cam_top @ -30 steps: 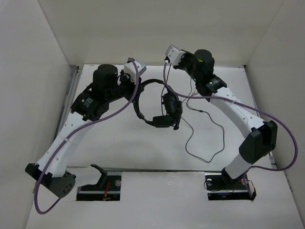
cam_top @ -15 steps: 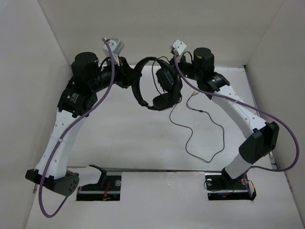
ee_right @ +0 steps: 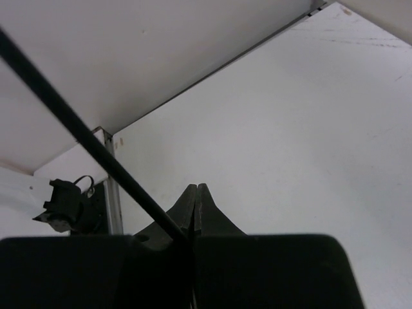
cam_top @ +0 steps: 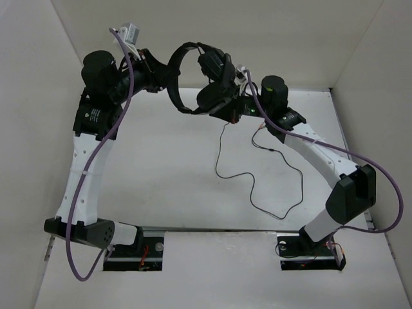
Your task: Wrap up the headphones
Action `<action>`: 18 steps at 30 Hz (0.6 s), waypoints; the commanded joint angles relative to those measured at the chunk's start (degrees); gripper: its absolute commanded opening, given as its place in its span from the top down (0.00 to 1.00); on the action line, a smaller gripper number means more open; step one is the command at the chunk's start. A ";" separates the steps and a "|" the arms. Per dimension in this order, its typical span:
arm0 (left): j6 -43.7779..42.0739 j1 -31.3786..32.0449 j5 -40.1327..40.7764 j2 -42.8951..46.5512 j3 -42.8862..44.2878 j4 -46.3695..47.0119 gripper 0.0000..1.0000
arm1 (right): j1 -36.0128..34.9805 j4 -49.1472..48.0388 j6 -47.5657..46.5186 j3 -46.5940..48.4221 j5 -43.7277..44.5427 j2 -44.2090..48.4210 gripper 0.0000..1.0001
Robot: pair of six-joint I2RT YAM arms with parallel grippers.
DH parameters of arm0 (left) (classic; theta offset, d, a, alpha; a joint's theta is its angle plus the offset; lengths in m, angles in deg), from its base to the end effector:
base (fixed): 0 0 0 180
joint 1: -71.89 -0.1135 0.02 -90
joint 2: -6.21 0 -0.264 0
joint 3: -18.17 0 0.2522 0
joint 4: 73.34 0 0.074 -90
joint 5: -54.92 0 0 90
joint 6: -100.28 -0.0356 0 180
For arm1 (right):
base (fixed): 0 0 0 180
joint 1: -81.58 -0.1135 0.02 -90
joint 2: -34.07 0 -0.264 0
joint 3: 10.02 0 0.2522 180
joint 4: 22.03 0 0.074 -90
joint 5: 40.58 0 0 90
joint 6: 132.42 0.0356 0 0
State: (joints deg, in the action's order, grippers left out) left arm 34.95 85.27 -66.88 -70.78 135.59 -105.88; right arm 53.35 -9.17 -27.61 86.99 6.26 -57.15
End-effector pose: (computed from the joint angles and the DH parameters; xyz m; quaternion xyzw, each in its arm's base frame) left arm 0.2445 -0.0774 0.5486 0.1435 0.6489 -0.4065 0.6270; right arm 0.3195 0.1992 0.3906 -0.3233 0.6636 0.4823 0.4717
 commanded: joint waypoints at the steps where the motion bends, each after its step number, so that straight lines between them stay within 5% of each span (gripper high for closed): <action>1: 5.57 -2.00 2.25 -0.17 4.89 9.91 1.00 | -1.60 -3.57 2.77 -2.20 -2.63 3.68 1.00; 18: 9.78 -7.28 7.79 -1.14 2.08 11.75 1.00 | -3.71 -5.95 6.02 -1.42 -5.10 4.47 0.98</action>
State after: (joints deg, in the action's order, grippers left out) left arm 38.70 79.33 -62.37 -74.27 136.53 -103.63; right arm 50.75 -14.35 -22.41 84.80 3.36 -52.96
